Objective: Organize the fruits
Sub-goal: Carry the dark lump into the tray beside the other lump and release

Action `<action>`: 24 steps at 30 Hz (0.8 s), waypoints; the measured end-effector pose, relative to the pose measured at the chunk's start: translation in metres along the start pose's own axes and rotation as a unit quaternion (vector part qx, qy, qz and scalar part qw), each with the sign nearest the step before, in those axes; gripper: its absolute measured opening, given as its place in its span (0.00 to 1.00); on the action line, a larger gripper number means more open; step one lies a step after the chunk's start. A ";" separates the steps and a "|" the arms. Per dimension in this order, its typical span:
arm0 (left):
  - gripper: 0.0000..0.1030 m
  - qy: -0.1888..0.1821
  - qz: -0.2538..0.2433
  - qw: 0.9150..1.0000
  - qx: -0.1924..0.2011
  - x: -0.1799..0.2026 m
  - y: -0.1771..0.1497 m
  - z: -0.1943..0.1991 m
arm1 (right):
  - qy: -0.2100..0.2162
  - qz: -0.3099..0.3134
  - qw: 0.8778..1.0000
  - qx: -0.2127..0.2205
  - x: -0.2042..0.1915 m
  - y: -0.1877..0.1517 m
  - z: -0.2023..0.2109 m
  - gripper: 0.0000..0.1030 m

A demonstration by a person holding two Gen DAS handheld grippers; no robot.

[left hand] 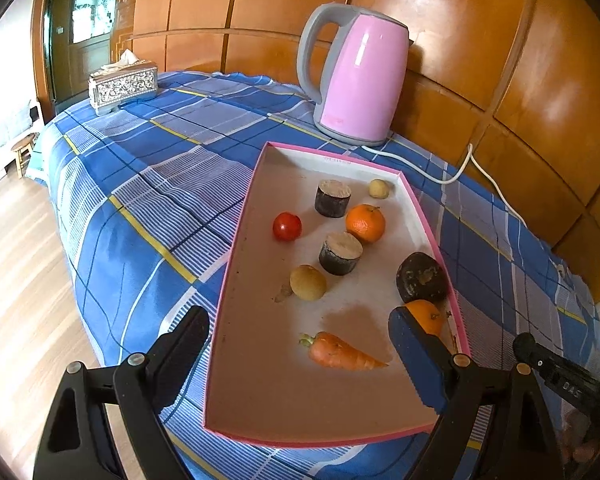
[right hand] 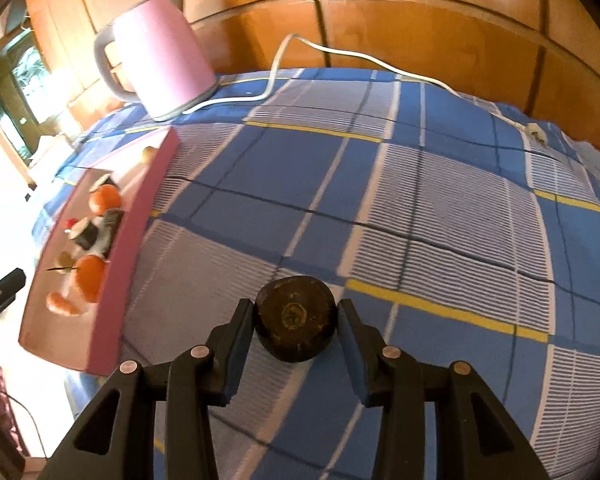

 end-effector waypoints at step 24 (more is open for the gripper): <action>0.89 0.024 0.056 0.998 0.015 -0.038 0.009 0.002 | 0.089 0.142 0.985 0.041 -0.133 0.046 0.031 0.41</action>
Point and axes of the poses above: each gripper's, at about its wrist camera, not at the fingertips, and z roughly against the way its jaws point, x to its right, y to its top, the point moved 7 cm from there along -z, roughly the way its jaws point, and after that the axes turned 7 degrees about -x, right-handed, at the moved point
